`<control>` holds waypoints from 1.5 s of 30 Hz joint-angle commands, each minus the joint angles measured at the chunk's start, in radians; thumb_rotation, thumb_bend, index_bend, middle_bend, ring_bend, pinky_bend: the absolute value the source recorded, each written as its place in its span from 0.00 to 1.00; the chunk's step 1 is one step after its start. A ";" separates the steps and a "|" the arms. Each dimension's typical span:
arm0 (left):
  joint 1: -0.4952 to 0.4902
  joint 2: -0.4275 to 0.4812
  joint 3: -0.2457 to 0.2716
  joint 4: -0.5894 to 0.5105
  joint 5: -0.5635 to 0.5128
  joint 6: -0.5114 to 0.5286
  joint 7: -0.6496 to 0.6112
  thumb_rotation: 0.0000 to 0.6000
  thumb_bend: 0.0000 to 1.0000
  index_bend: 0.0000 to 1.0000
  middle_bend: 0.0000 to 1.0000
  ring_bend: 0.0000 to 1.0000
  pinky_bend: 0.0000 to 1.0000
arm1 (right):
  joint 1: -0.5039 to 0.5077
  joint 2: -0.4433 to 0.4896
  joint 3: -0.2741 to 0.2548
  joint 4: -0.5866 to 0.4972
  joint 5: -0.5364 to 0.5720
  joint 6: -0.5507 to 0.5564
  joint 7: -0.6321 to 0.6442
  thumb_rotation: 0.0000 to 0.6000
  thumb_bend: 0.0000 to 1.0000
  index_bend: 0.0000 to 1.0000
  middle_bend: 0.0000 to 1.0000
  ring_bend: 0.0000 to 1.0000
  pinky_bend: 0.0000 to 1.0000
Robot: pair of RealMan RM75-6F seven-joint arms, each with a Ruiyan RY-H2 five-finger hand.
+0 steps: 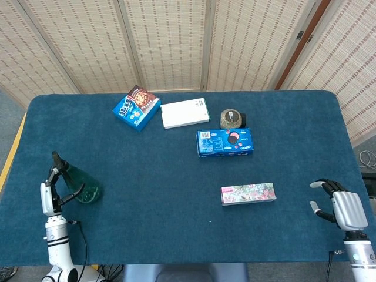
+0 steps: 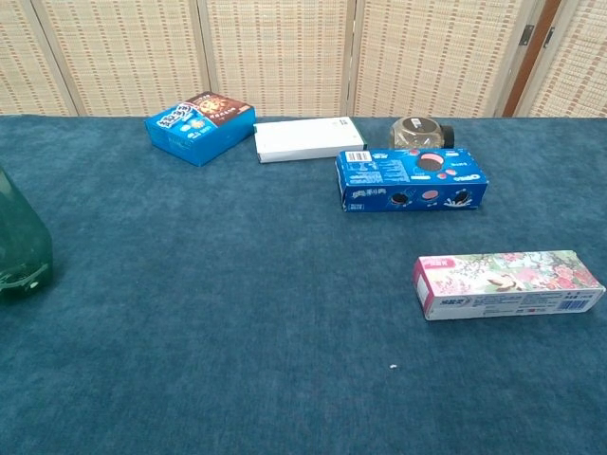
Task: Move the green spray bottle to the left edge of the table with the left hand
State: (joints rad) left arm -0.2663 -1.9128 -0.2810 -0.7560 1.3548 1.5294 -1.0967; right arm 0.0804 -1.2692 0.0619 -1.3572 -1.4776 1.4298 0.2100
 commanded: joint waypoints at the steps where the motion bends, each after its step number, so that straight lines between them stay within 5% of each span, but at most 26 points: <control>1: 0.002 -0.004 0.000 0.005 0.000 -0.001 -0.006 1.00 0.15 0.57 0.49 0.44 0.07 | 0.000 0.000 0.000 0.000 0.000 0.000 0.001 1.00 0.24 0.40 0.37 0.32 0.52; 45: 0.058 0.048 0.009 -0.123 0.000 0.000 0.111 1.00 0.14 0.48 0.42 0.34 0.07 | 0.007 -0.007 -0.003 -0.001 -0.005 -0.004 -0.005 1.00 0.24 0.40 0.37 0.32 0.52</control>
State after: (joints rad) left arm -0.2087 -1.8669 -0.2716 -0.8757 1.3560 1.5323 -0.9895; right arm 0.0872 -1.2763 0.0585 -1.3578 -1.4829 1.4256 0.2046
